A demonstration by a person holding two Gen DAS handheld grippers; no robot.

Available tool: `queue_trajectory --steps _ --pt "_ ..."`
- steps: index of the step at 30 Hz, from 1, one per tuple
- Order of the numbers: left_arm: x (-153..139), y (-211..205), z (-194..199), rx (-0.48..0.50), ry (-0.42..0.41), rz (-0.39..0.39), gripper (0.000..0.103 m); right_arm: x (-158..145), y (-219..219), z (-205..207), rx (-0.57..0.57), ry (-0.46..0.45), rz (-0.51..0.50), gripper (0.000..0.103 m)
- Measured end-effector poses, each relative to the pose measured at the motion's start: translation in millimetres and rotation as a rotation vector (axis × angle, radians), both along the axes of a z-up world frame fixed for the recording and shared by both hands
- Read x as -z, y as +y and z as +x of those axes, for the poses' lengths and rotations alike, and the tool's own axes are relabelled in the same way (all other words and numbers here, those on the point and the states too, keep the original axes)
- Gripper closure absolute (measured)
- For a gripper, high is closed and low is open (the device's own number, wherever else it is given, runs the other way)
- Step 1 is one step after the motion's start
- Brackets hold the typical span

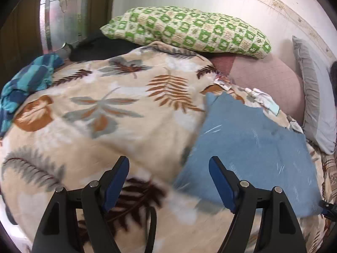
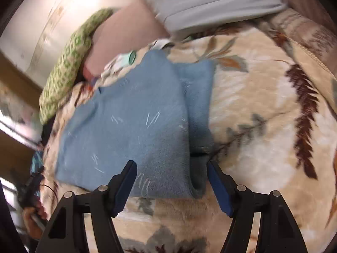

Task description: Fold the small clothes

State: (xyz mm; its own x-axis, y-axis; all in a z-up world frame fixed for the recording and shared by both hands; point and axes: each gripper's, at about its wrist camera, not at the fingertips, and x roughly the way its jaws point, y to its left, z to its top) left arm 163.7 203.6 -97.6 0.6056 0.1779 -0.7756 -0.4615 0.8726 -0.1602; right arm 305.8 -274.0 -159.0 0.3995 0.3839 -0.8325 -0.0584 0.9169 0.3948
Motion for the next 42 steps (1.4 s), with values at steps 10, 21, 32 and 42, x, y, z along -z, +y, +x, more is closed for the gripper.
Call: queue_trajectory --steps 10,21,32,42 --pt "-5.1 16.3 -29.9 -0.052 0.041 0.019 0.024 23.0 -38.7 -49.6 0.051 0.136 0.115 0.097" --pt "0.6 25.8 -3.4 0.032 -0.024 -0.166 0.024 -20.9 -24.1 -23.3 -0.042 -0.098 0.140 0.011" --pt "26.8 27.0 33.9 0.125 0.020 -0.254 0.024 16.9 -11.1 -9.0 -0.074 -0.008 0.074 0.070" --pt "52.8 -3.2 62.1 0.203 0.191 -0.169 0.091 17.3 -6.4 -10.5 -0.082 0.013 0.068 0.098"
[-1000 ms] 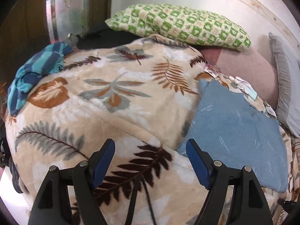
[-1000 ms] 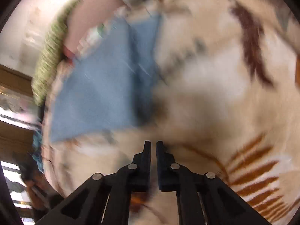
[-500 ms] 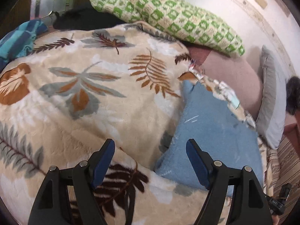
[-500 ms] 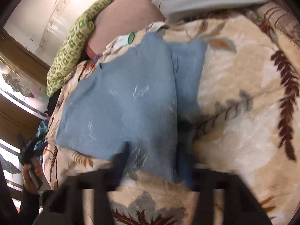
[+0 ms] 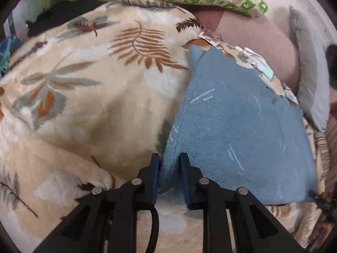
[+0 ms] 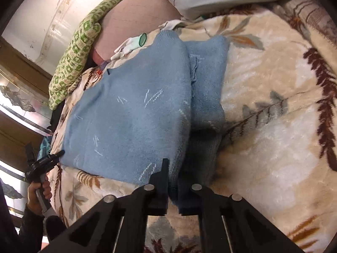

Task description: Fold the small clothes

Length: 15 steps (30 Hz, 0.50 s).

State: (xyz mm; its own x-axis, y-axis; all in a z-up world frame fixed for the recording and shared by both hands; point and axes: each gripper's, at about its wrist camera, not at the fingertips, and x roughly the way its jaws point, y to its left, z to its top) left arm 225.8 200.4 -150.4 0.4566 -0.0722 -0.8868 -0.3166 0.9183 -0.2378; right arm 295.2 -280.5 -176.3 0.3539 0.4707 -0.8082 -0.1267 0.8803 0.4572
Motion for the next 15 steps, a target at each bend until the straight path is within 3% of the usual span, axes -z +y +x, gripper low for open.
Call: queue_trajectory --steps 6,9,10,11,13,15 --pt "-16.0 5.3 -3.8 -0.012 -0.028 -0.001 0.095 -43.6 23.4 -28.0 -0.029 -0.035 0.011 0.098" --pt "-9.3 8.9 -0.9 -0.021 -0.008 -0.020 0.095 3.4 11.5 -28.1 0.041 0.099 -0.024 0.098" --pt "-8.3 9.8 -0.8 -0.017 -0.004 -0.019 0.095 24.0 3.2 -26.9 0.071 0.146 0.007 0.098" --pt "-8.9 10.4 -0.9 -0.011 -0.006 -0.011 0.095 28.3 -3.5 -28.5 0.098 0.138 0.065 0.097" --pt "-9.7 13.7 0.8 -0.011 -0.003 -0.016 0.095 11.9 -0.7 -31.2 0.075 0.097 0.052 0.094" --pt "-13.8 17.6 0.2 -0.020 -0.007 -0.047 0.095 -8.4 5.4 -30.7 0.040 0.057 -0.029 0.093"
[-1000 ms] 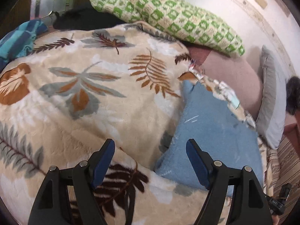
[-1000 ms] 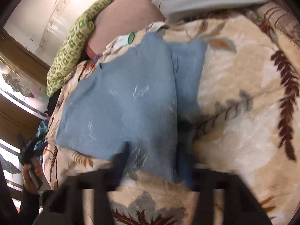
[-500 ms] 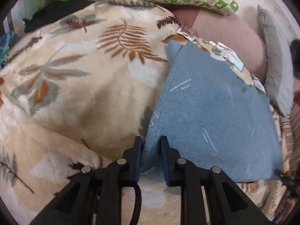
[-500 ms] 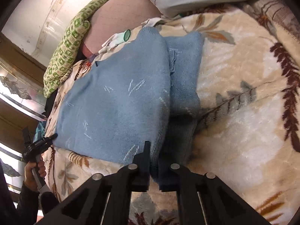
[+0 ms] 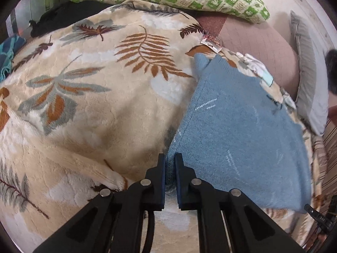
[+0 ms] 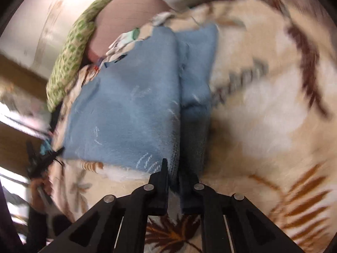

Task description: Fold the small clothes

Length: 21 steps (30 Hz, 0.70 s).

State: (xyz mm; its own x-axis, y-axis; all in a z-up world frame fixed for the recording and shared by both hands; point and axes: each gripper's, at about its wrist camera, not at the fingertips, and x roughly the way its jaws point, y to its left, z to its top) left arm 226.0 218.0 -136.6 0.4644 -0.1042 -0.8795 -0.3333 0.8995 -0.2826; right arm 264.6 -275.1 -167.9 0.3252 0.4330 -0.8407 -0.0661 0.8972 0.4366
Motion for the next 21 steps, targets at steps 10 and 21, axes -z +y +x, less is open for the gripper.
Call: queue_trajectory --steps 10,21 --pt "-65.6 -9.5 -15.2 -0.038 -0.211 0.078 0.095 -64.1 44.4 74.7 -0.087 -0.106 0.296 0.089" --pt "-17.3 -53.4 22.5 0.053 -0.225 0.018 0.035 -41.3 51.3 109.6 0.028 -0.091 -0.013 0.094"
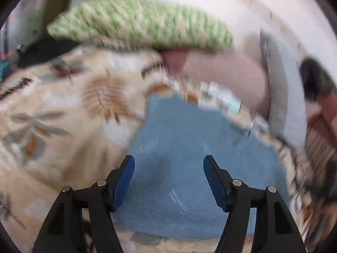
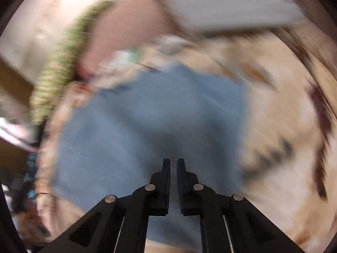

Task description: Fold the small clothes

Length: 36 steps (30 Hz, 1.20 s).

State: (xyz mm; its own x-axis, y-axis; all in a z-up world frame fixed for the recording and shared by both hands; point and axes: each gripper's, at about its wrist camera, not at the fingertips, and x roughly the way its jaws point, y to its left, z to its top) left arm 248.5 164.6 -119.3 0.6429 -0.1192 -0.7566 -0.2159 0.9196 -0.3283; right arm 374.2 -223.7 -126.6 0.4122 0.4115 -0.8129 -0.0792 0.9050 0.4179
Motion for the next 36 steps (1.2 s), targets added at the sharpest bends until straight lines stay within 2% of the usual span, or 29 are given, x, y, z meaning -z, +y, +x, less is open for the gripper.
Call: queue_trajectory --steps 1,2,5,6,7,8,9,10,11,12,14,15,16,17,18,19,20,21,22,25,26,28,29,30,31,32,33,35,36 --pt "16.9 -2.3 6.0 0.000 0.053 0.013 0.035 -8.3 11.3 11.9 -0.027 -0.020 0.034 0.094" --pt "28.6 -2.8 10.3 0.000 0.097 0.024 0.035 -10.3 23.6 27.1 -0.059 -0.027 0.065 0.090" --pt "32.5 -18.1 13.6 0.029 0.086 0.156 0.034 22.8 50.6 83.7 -0.137 0.058 0.134 0.089" --pt "31.6 -23.0 15.4 0.053 0.097 0.187 0.034 46.9 48.5 98.8 -0.123 0.103 0.075 0.089" --pt "30.8 -23.3 14.6 0.055 0.094 0.186 0.034 76.3 30.8 113.0 -0.033 0.167 -0.028 0.098" --pt "29.0 -20.8 12.7 0.046 0.085 0.174 0.034 87.7 6.6 118.6 0.058 0.183 0.095 0.103" --pt "25.7 -15.9 10.8 0.026 0.073 0.150 0.034 90.5 -13.5 115.7 0.148 0.194 0.185 0.103" --pt "20.4 -9.1 7.9 -0.024 0.054 0.130 0.034 80.8 -17.6 111.2 0.181 0.165 0.128 0.103" --pt "17.3 -4.5 4.0 -0.060 0.035 0.121 0.034 64.3 -6.8 106.8 0.156 0.110 -0.030 0.101" --pt "12.6 1.0 -0.3 -0.103 0.007 0.108 0.034 54.9 2.1 102.9 0.134 0.081 -0.086 0.094" --pt "10.2 5.2 -4.1 -0.125 -0.004 0.097 0.034 38.3 15.9 95.9 0.049 -0.008 -0.030 0.093" --pt "13.5 5.4 -3.7 -0.119 0.012 0.097 0.034 41.9 17.4 99.0 0.051 -0.010 -0.073 0.092" --pt "19.1 3.9 -2.0 -0.108 0.041 0.098 0.033 62.1 10.3 108.0 0.106 0.079 -0.150 0.092" --pt "29.4 3.5 1.3 -0.102 0.096 0.112 0.033 75.7 3.4 112.9 0.150 0.124 -0.092 0.098" --pt "36.1 4.2 4.6 -0.108 0.127 0.131 0.033 77.2 -13.5 111.1 0.250 0.156 0.023 0.100" --pt "38.4 5.2 5.8 -0.115 0.134 0.134 0.033 67.5 -8.7 109.5 0.266 0.155 0.009 0.098" --pt "37.1 7.4 5.5 -0.129 0.128 0.113 0.033 53.0 5.2 105.7 0.228 0.117 -0.059 0.091" --pt "35.0 9.5 5.6 -0.136 0.124 0.099 0.033 36.4 24.8 98.4 0.149 0.063 -0.124 0.091" --pt "33.0 10.5 4.6 -0.139 0.117 0.087 0.033 20.8 48.0 90.6 0.061 0.029 -0.099 0.091" --pt "30.9 15.5 1.3 -0.157 0.104 0.077 0.033 -2.2 109.9 76.0 -0.137 -0.005 0.073 0.091" --pt "31.9 19.6 0.2 -0.167 0.112 0.061 0.033 -3.1 134.1 74.8 -0.211 0.000 0.131 0.091" --pt "32.6 26.1 -0.8 -0.187 0.118 0.022 0.033 14.2 163.0 75.8 -0.285 0.012 0.173 0.089" --pt "31.3 29.7 -1.3 -0.203 0.112 0.008 0.033 39.6 171.7 82.1 -0.276 0.060 0.083 0.089" --pt "29.5 30.8 -1.2 -0.208 0.105 0.007 0.033 65.7 168.2 88.6 -0.241 0.139 -0.012 0.095" --pt "26.7 31.7 -3.1 -0.212 0.095 0.010 0.033 80.8 151.0 89.0 -0.148 0.162 0.116 0.096" --pt "22.5 33.3 -5.5 -0.219 0.080 0.010 0.033 76.4 137.3 84.1 -0.080 0.170 0.203 0.096" --pt "19.1 34.4 -7.4 -0.226 0.068 0.006 0.033 67.9 133.0 78.0 -0.073 0.154 0.199 0.088" --pt "12.7 35.7 -10.3 -0.243 0.039 -0.001 0.033 40.4 127.1 55.8 -0.104 0.042 0.091 0.088" --pt "9.5 35.2 -11.9 -0.250 0.019 0.004 0.033 35.5 118.9 50.9 -0.091 0.009 0.093 0.085"
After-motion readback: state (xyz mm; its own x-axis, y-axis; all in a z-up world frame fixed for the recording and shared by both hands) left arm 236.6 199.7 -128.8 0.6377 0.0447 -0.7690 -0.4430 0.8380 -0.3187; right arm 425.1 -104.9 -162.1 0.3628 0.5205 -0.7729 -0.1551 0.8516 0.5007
